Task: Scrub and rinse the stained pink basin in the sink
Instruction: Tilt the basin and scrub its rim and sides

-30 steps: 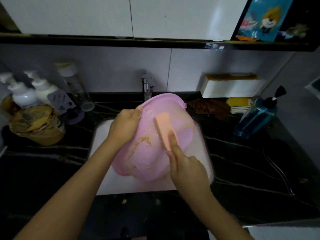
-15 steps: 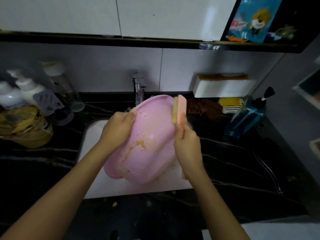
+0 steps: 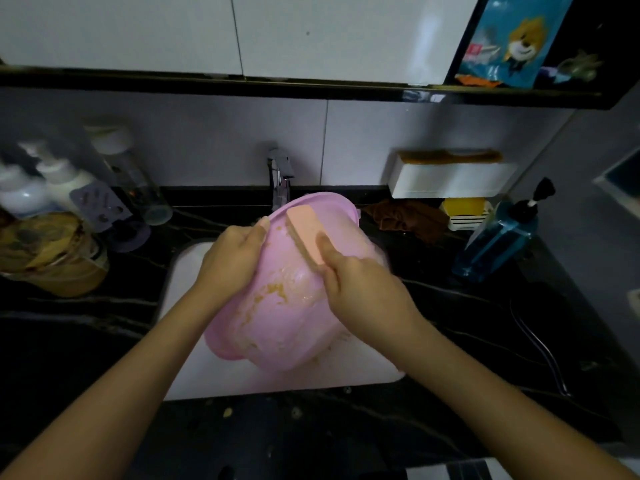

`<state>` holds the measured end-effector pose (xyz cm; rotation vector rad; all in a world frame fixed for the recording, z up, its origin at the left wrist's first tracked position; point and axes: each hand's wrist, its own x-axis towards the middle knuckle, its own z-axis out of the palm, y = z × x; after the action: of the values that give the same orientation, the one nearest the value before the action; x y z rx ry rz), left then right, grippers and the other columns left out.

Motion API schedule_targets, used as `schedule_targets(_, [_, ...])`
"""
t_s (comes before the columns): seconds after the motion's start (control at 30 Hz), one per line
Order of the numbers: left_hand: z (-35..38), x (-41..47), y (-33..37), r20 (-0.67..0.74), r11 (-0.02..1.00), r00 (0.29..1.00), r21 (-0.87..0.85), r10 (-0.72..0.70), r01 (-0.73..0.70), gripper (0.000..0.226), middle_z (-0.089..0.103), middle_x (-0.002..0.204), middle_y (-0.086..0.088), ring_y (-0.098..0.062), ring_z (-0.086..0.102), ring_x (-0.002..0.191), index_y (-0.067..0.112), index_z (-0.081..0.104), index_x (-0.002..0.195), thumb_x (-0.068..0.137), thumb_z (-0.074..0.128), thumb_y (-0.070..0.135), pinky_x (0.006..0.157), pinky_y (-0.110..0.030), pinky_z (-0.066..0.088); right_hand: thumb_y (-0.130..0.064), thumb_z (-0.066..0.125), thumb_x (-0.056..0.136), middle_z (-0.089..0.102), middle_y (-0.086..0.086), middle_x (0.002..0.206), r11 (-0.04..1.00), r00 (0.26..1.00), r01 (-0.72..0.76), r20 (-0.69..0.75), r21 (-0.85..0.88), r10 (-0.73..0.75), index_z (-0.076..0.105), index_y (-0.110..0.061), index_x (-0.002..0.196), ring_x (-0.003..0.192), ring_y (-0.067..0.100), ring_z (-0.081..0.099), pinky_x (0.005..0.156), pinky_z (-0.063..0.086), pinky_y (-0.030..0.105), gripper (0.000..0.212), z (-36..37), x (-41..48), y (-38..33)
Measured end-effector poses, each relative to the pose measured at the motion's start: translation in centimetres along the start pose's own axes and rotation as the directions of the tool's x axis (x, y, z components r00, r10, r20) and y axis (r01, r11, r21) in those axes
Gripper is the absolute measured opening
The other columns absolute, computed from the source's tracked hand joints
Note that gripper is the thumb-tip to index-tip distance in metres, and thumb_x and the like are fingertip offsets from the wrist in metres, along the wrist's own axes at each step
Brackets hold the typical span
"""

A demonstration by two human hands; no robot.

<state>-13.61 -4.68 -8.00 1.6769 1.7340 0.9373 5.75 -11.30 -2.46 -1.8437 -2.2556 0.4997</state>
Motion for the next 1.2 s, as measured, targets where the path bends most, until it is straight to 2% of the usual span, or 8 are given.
schedule_targets(0.17, [-0.2, -0.5, 0.8, 0.007, 0.997, 1.0, 0.077, 0.015, -0.015, 0.056, 0.052, 0.06, -0.001, -0.03, 0.051, 0.064, 0.014, 0.04, 0.061, 0.084, 0.023, 0.062, 0.068, -0.041, 0.044, -0.034, 0.026, 0.101, 0.061, 0.008, 0.103, 0.988, 0.998, 0.064, 0.037, -0.138, -0.059, 0.007, -0.034, 0.15, 0.083, 0.027, 0.051, 0.057, 0.032, 0.033, 0.052, -1.1, 0.2, 0.0])
schedule_targets(0.33, [-1.9, -2.6, -1.3, -0.035, 0.931, 0.969, 0.289, 0.245, -0.225, 0.044, 0.053, 0.09, 0.003, -0.017, 0.048, 0.079, 0.017, 0.048, 0.093, 0.086, 0.024, 0.053, 0.067, -0.033, 0.034, -0.032, 0.027, 0.101, 0.061, 0.008, 0.107, 0.981, 0.999, 0.047, 0.014, -0.189, -0.046, 0.012, -0.033, 0.15, 0.089, 0.027, 0.054, 0.063, 0.034, 0.031, 0.051, -1.5, 1.2, 0.7])
schedule_targets(0.53, [-1.4, -5.6, -5.2, -0.097, 0.99, 0.994, -0.123, 0.058, -0.07, 0.038, 0.052, 0.066, 0.008, -0.001, 0.046, 0.061, 0.026, 0.047, 0.069, 0.086, 0.03, 0.055, 0.063, -0.03, 0.036, -0.032, 0.029, 0.1, 0.061, 0.014, 0.113, 0.988, 0.995, -0.089, 0.026, -0.127, 0.092, 0.027, -0.03, 0.147, 0.1, 0.033, 0.058, 0.08, 0.046, 0.039, 0.047, -2.5, 3.1, 2.2])
schedule_targets(0.67, [-1.1, -4.3, -2.8, -0.171, 0.985, 0.972, -0.038, 0.161, -0.17, 0.048, 0.057, 0.068, -0.001, -0.014, 0.053, 0.067, 0.015, 0.055, 0.072, 0.089, 0.027, 0.05, 0.066, -0.036, 0.041, -0.027, 0.033, 0.1, 0.061, 0.02, 0.111, 0.893, 0.932, -0.356, 0.166, 0.273, 0.321, 0.052, -0.005, 0.129, 0.099, 0.034, 0.059, 0.08, 0.048, 0.036, 0.041, -2.7, 6.8, 3.4])
schedule_targets(0.8, [-1.0, -3.4, -1.6, -0.183, 0.98, 0.964, 0.093, 0.192, -0.177, 0.042, 0.055, 0.066, -0.008, -0.034, 0.054, 0.069, 0.023, 0.044, 0.066, 0.087, 0.022, 0.052, 0.065, -0.041, 0.042, -0.027, 0.037, 0.099, 0.054, 0.006, 0.073, 0.91, 0.973, -0.222, 0.141, 0.35, 0.183, 0.057, -0.008, 0.123, 0.063, 0.022, 0.052, 0.054, 0.041, 0.026, 0.036, -2.2, 5.4, 1.1])
schedule_targets(0.93, [-1.6, -2.5, -1.7, -0.181, 0.981, 0.972, 0.15, 0.149, -0.123, 0.049, 0.065, 0.08, -0.016, -0.035, 0.059, 0.079, 0.011, 0.055, 0.075, 0.09, 0.025, 0.046, 0.069, -0.04, 0.044, -0.032, 0.033, 0.101, 0.059, -0.003, 0.129, 0.963, 0.956, 0.017, 0.276, 0.27, -0.095, 0.05, -0.024, 0.137, 0.113, 0.021, 0.057, 0.091, 0.044, 0.023, 0.04, -1.2, 3.1, -0.9])
schedule_targets(1.07, [-1.7, -2.4, -0.9, -0.129, 0.988, 0.985, 0.115, 0.116, -0.102, 0.043, 0.059, 0.07, -0.007, -0.033, 0.057, 0.074, 0.02, 0.045, 0.065, 0.089, 0.025, 0.049, 0.065, -0.037, 0.042, -0.028, 0.029, 0.1, 0.06, 0.018, 0.116, 0.986, 0.985, -0.165, 0.043, 0.023, 0.164, 0.045, -0.017, 0.138, 0.105, 0.035, 0.057, 0.085, 0.046, 0.039, 0.042, -2.0, 5.9, 1.7])
schedule_targets(1.2, [-1.2, -2.2, -0.3, -0.131, 0.988, 0.985, 0.121, 0.116, -0.101, 0.048, 0.062, 0.074, -0.012, -0.034, 0.058, 0.076, 0.014, 0.05, 0.071, 0.088, 0.023, 0.05, 0.07, -0.042, 0.046, -0.031, 0.036, 0.099, 0.062, 0.018, 0.119, 0.975, 0.989, -0.145, 0.034, 0.17, 0.141, 0.044, -0.019, 0.139, 0.106, 0.033, 0.058, 0.088, 0.048, 0.039, 0.043, -1.8, 5.2, 2.2])
